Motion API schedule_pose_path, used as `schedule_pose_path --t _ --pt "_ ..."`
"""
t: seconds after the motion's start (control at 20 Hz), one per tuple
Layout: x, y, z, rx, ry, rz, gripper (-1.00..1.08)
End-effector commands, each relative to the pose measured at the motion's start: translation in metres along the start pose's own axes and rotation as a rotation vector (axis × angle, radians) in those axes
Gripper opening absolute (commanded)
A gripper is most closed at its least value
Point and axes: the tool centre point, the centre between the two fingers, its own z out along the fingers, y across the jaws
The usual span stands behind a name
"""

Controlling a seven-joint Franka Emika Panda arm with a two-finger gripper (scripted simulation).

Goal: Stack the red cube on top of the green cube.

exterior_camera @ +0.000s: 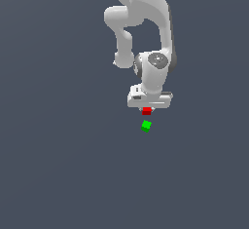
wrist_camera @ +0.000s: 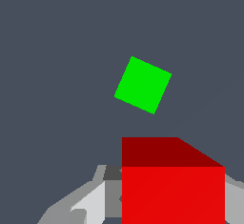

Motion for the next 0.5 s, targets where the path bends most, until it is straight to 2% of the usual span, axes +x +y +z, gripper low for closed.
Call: schedule_pose_path --t 0.0,0.45 --pt "0.016 0.0 0.006 0.0 0.001 0.0 -1.0" --pt "0.051 -0.001 0.018 0.0 0.001 0.0 -1.0"
